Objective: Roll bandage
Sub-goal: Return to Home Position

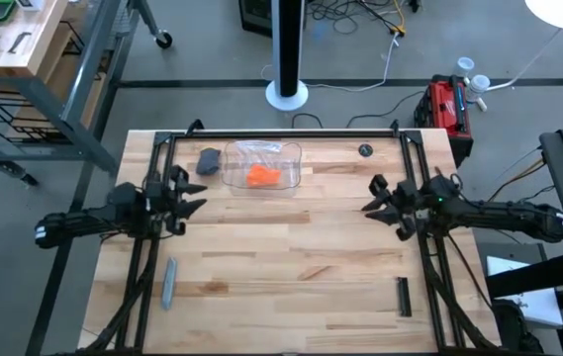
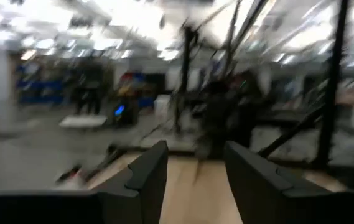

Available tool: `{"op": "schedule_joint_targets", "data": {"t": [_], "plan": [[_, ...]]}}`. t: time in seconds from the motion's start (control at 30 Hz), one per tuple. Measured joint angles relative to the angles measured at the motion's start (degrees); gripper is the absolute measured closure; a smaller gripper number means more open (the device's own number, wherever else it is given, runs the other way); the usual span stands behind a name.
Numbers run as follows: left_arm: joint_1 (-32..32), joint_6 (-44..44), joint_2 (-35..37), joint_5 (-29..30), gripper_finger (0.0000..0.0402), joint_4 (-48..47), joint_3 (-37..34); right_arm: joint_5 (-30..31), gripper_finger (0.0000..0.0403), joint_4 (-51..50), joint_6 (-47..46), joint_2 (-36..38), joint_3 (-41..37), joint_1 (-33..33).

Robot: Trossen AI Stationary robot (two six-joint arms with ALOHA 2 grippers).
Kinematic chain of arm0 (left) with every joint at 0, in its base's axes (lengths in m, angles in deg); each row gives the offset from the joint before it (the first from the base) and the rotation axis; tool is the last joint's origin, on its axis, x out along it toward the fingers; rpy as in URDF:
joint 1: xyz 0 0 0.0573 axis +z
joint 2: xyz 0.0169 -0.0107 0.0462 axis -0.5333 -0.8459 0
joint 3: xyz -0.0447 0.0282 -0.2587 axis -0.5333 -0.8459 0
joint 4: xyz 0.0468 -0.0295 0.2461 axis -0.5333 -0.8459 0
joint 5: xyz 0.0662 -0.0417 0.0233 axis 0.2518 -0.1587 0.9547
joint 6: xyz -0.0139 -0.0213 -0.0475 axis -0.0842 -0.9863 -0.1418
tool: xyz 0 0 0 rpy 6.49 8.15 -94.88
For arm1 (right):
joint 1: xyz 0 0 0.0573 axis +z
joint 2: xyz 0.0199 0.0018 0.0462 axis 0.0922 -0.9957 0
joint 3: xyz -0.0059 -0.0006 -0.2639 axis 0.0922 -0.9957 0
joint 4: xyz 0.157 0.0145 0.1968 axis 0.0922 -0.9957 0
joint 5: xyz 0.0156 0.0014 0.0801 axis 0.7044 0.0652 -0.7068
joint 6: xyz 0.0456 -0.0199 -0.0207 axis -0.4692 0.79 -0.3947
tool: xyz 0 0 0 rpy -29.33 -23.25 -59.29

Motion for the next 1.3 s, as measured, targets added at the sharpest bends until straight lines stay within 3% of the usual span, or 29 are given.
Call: {"op": "schedule_joint_targets", "data": {"t": [0.1,0.4,0.63,0.7,1.0,1.1,1.3], "plan": [[0.00,0.17,-1.36,3.44,0.0255,-3.11,0.12,0.06,0.0338,-0.15,0.59,0.17,0.05,0.02],[0.00,-0.36,-6.21,3.64,0.0263,-3.10,0.35,0.08,0.0355,-0.15,0.59,0.04,0.07,0.00],[0.07,0.19,-9.98,5.47,0.0256,-2.59,0.35,0.59,0.0344,-2.68,0.46,1.78,0.07,2.26],[0.07,-3.31,-10.87,4.15,0.0253,-2.49,0.35,0.63,0.0339,-3.88,0.46,4.39,0.07,3.96],[0.00,0.52,-12.03,-8.02,0.0237,6.83,0.37,0.53,0.0325,-15.74,0.35,22.39,0.07,6.99],[0.00,-2.76,-12.06,-10.31,0.0231,10.97,0.37,0.52,0.0323,-15.67,0.36,25.87,0.07,6.99],[0.00,-0.63,-11.08,-18.03,0.0223,23.04,0.40,0.47,0.0331,-13.83,0.36,28.52,0.07,6.99]]}}
